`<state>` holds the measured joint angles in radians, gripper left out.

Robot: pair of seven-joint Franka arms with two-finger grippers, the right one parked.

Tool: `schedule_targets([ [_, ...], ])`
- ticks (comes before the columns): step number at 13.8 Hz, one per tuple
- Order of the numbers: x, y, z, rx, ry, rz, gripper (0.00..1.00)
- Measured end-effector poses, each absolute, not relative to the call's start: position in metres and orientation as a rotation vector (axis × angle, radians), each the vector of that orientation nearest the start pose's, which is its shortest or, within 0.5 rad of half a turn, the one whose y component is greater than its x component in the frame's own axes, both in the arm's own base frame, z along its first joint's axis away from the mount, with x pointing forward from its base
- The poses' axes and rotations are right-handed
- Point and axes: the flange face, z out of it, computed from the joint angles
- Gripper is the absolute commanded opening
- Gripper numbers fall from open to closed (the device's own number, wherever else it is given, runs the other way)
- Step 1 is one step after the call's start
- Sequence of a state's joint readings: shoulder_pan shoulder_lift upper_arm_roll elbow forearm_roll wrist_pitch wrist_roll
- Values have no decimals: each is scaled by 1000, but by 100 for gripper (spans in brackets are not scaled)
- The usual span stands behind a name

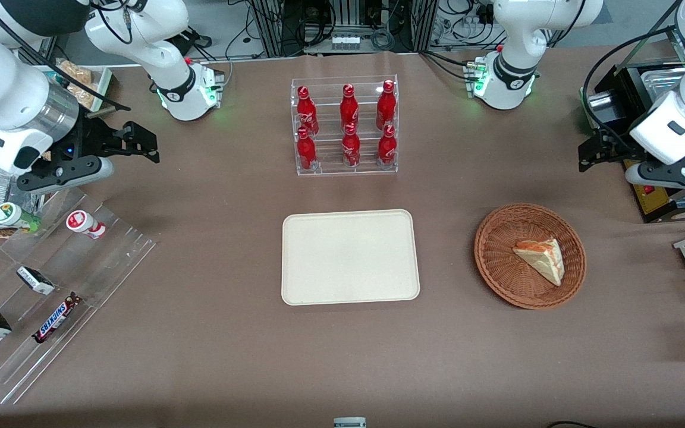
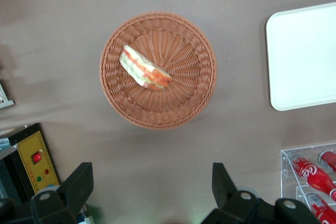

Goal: Place sandwich from basket to tray
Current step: 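Move the left gripper over the sandwich in the wicker basket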

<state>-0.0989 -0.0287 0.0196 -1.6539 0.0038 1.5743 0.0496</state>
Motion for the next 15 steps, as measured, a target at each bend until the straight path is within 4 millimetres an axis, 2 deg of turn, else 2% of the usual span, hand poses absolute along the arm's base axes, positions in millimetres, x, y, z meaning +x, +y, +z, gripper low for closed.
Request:
schedule_targets([
  [5, 547, -40, 607, -3130, 195, 73, 100],
  [11, 545, -39, 599, -3128, 191, 133, 100],
  [13, 549, -38, 577, -3121, 189, 173, 100],
  [15, 560, -38, 535, -3111, 185, 171, 100],
])
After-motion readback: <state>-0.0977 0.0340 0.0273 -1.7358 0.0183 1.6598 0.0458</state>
